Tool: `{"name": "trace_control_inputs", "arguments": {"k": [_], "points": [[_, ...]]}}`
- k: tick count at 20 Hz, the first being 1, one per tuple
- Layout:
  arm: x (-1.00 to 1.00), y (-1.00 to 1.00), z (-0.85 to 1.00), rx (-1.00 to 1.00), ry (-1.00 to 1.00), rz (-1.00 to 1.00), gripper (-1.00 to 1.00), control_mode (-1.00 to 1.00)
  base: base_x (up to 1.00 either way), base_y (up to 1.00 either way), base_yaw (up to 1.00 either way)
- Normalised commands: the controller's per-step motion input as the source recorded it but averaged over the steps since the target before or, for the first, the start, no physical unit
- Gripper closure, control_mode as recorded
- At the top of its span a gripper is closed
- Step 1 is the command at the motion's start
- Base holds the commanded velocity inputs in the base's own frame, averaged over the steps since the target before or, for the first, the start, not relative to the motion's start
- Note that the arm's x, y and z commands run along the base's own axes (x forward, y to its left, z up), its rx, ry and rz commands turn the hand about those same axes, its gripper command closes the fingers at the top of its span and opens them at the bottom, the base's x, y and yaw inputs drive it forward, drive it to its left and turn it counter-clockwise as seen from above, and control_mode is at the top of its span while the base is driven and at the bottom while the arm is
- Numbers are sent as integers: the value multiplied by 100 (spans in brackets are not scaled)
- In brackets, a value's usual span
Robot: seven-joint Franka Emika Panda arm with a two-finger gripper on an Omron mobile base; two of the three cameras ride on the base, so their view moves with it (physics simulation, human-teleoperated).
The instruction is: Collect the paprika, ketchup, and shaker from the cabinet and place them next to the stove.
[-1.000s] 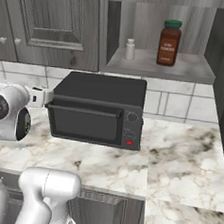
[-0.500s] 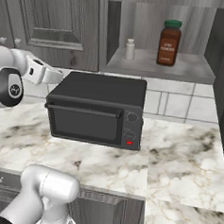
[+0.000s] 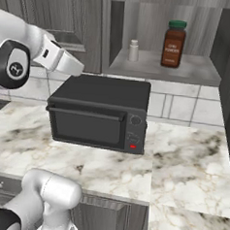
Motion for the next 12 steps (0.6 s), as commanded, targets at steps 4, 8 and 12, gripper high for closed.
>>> {"name": "trace_control_inputs", "arguments": {"k": [4,8,12], "points": [[-43,-100,3,0,0,-4,-100,-100,0,0,0],[-9,-98,11,0,0,-1,-100,-100,0,0,0],[0,-81,19,0,-8,1,-100,-100,0,0,0]]}}
